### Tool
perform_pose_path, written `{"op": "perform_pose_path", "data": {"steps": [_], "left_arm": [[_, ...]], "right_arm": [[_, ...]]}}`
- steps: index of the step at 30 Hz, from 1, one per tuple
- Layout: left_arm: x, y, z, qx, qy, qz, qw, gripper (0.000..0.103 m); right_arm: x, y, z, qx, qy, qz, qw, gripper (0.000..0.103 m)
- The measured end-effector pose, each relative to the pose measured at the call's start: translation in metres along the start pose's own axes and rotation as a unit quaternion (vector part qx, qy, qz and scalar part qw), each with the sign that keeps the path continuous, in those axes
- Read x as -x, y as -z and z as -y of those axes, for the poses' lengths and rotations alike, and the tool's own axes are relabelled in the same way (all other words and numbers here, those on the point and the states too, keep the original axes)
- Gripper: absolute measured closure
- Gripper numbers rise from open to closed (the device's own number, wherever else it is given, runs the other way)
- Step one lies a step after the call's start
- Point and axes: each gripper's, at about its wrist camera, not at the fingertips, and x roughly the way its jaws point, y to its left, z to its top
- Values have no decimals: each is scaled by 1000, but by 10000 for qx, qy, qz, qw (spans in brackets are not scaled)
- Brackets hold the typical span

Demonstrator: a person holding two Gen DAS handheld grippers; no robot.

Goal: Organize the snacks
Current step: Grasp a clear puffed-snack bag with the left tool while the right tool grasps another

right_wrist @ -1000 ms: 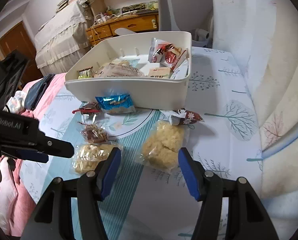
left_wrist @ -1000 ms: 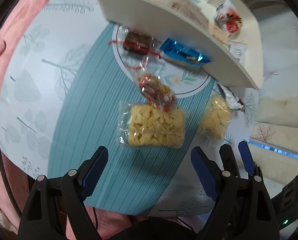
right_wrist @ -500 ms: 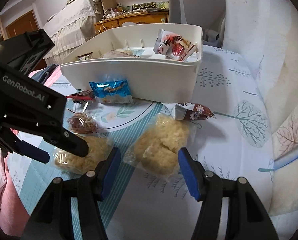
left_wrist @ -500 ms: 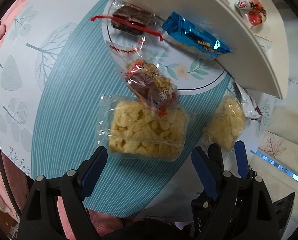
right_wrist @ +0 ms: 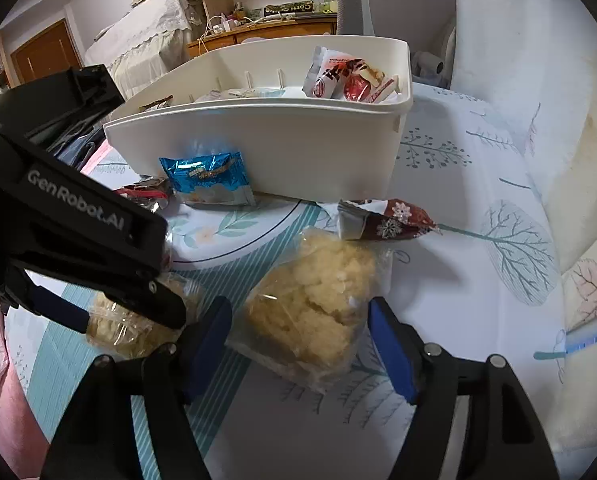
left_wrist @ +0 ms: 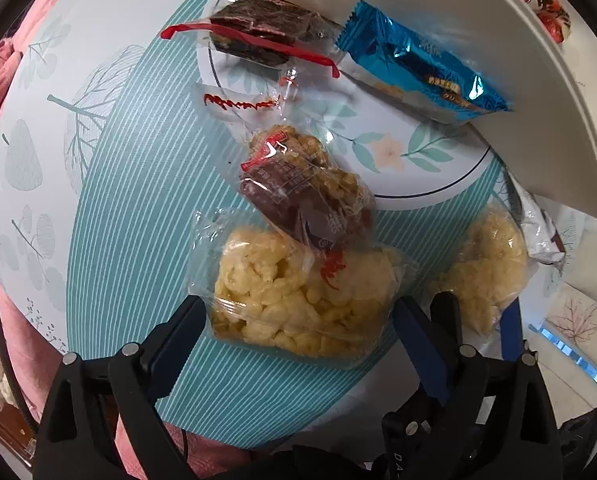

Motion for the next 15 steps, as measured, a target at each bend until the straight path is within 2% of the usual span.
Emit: {"op": "perform_pose_path", "data": {"steps": [8, 15], "left_arm": [[-14, 0, 23, -58, -109, -23, 9999, 7], [-21, 0, 27, -161, -120, -42, 9998, 7]], "right_arm": [[-5, 1, 0, 45, -22, 32, 10000, 31], [-7, 2, 1, 100, -32, 10, 9999, 31]]}}
